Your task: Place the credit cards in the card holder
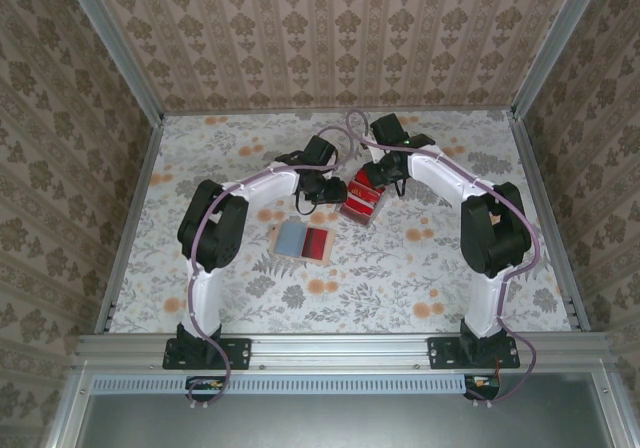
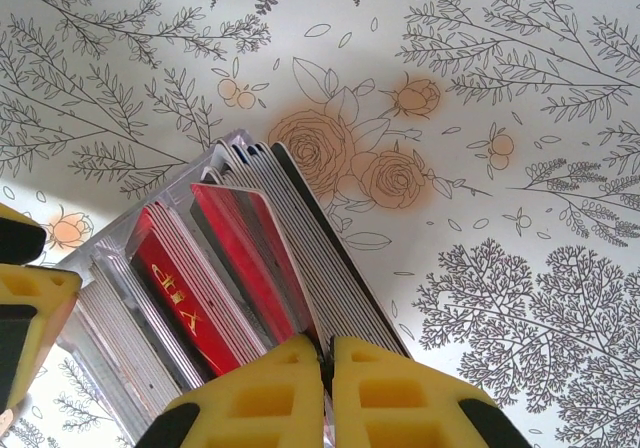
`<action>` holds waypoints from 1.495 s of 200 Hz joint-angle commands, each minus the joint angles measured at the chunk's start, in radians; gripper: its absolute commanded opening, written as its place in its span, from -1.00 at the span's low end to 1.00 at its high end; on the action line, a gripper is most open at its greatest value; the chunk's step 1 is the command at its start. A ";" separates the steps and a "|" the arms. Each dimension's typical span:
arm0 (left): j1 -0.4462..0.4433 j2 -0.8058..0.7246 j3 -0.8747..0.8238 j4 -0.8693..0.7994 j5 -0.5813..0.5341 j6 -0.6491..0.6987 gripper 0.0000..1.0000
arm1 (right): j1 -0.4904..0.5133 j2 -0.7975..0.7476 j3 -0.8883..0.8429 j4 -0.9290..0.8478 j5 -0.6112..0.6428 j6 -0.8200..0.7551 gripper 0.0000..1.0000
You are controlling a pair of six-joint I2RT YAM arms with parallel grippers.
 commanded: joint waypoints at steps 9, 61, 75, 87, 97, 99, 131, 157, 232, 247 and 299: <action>-0.008 0.022 -0.023 -0.076 -0.006 0.005 -0.26 | -0.007 -0.041 -0.031 0.006 0.055 -0.004 -0.81; -0.011 0.021 -0.021 -0.081 -0.008 0.006 -0.26 | -0.007 -0.066 -0.051 0.019 0.093 -0.001 -0.72; -0.011 0.018 -0.020 -0.085 -0.006 0.002 -0.26 | -0.008 -0.072 -0.054 0.022 0.107 0.004 -0.69; -0.012 0.012 -0.026 -0.082 -0.007 0.003 -0.26 | -0.008 -0.077 -0.057 0.026 0.120 0.005 -0.65; -0.012 0.012 -0.024 -0.081 -0.009 0.004 -0.26 | -0.010 -0.079 -0.058 0.030 0.120 0.007 -0.63; -0.012 0.013 -0.023 -0.081 -0.010 0.004 -0.26 | -0.010 -0.080 -0.058 0.031 0.120 0.007 -0.63; -0.014 0.017 -0.014 -0.087 -0.006 0.003 -0.26 | -0.010 -0.069 -0.052 0.028 0.119 0.005 -0.61; -0.016 0.028 -0.002 -0.093 -0.004 0.004 -0.26 | -0.010 -0.060 -0.052 0.031 0.111 0.007 -0.59; -0.016 0.030 -0.012 -0.082 -0.003 0.004 -0.26 | 0.002 -0.021 -0.035 0.036 0.081 0.020 -0.23; -0.017 0.039 -0.006 -0.089 0.000 0.004 -0.26 | 0.009 -0.011 -0.024 0.030 0.082 0.018 -0.22; -0.017 0.048 -0.001 -0.090 0.007 0.004 -0.26 | 0.032 0.047 0.036 -0.008 0.091 -0.003 -0.02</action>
